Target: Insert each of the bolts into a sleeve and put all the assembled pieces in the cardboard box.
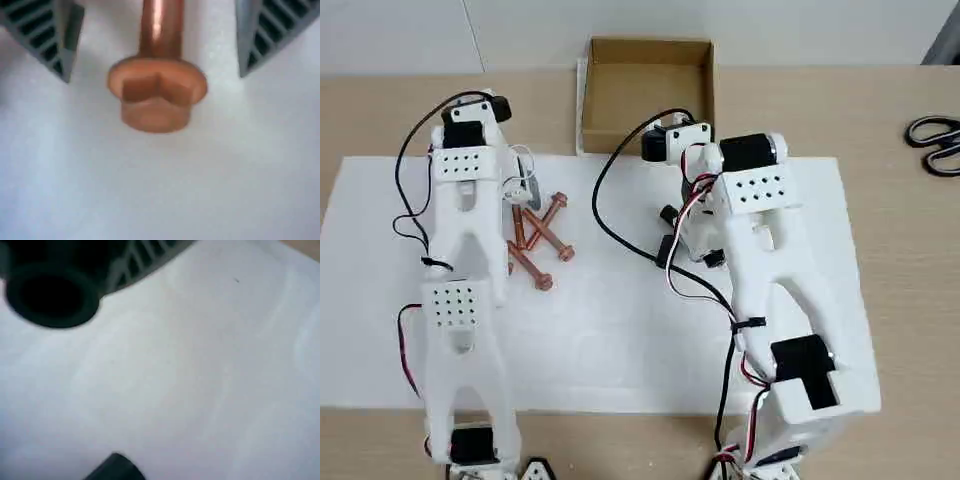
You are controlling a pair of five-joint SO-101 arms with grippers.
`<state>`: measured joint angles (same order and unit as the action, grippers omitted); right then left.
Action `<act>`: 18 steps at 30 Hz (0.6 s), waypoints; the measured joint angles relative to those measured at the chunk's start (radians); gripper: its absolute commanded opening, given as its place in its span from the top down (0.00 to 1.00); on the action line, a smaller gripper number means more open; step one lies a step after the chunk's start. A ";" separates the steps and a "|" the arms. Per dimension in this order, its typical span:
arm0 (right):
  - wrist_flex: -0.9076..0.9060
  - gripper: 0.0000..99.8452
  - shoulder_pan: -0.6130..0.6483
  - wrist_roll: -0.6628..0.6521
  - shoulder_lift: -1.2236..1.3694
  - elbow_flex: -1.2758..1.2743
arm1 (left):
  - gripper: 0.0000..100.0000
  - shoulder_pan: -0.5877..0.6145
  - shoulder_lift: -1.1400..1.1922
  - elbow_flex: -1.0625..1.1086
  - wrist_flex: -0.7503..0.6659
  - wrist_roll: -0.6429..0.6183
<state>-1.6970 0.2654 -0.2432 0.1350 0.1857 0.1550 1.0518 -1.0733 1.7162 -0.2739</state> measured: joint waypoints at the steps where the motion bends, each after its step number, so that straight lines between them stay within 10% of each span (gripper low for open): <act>1: 0.000 1.00 0.000 0.000 0.000 0.000 | 0.80 0.000 0.000 0.000 0.000 -0.006; 18: 0.000 1.00 0.000 0.000 0.000 0.000 | 0.98 -0.018 0.000 -0.002 -0.009 -0.032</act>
<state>-1.6970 0.2654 -0.2432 0.1350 0.1857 0.1366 1.0518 -1.0748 1.7070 -0.3061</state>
